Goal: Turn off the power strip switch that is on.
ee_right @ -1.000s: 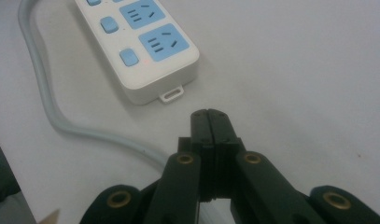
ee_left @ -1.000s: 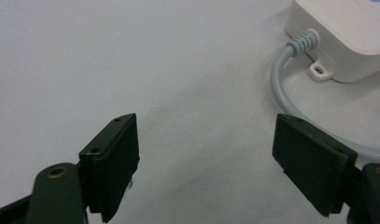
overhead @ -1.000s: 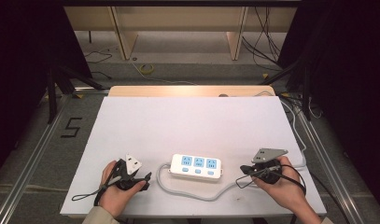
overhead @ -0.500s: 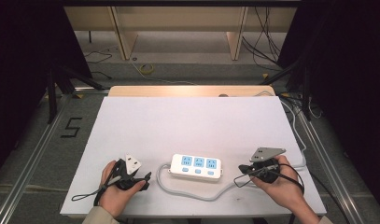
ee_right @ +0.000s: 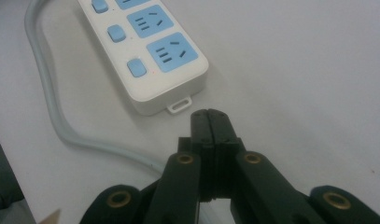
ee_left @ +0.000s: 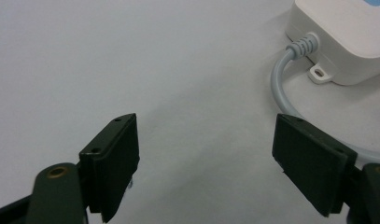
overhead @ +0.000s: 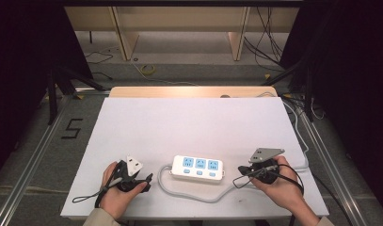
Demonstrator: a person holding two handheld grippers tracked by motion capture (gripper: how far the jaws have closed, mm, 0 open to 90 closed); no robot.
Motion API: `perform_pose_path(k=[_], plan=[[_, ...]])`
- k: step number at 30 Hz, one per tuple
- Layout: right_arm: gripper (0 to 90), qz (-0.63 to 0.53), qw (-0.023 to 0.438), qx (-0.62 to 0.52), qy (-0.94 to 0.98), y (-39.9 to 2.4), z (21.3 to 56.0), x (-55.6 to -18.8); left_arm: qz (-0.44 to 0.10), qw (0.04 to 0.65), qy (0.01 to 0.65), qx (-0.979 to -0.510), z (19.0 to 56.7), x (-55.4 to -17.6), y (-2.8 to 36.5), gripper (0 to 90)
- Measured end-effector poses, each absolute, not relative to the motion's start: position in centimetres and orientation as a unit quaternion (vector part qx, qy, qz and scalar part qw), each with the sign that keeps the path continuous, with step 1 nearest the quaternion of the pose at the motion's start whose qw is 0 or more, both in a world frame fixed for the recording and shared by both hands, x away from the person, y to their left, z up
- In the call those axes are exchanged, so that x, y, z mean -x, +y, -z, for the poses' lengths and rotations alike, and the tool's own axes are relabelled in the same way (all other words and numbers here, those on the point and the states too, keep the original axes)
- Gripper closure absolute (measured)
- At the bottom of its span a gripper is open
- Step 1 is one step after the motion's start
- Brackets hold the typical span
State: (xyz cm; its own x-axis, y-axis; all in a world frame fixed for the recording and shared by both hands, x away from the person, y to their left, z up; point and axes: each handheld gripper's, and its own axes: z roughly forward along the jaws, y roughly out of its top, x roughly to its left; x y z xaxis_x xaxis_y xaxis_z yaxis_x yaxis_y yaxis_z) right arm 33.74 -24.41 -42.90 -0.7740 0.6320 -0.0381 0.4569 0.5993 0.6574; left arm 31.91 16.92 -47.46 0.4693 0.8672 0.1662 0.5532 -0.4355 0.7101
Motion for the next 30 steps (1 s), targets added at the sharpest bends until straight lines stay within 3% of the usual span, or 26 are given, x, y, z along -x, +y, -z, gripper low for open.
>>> perform_pose_path(k=[30], plan=[[90.0, -0.32, 0.129, -0.3, 0.889, -23.2, 42.8, -34.1, -0.266, 0.296, 0.44, -0.805, 47.5, -31.9, 16.8, 22.9]])
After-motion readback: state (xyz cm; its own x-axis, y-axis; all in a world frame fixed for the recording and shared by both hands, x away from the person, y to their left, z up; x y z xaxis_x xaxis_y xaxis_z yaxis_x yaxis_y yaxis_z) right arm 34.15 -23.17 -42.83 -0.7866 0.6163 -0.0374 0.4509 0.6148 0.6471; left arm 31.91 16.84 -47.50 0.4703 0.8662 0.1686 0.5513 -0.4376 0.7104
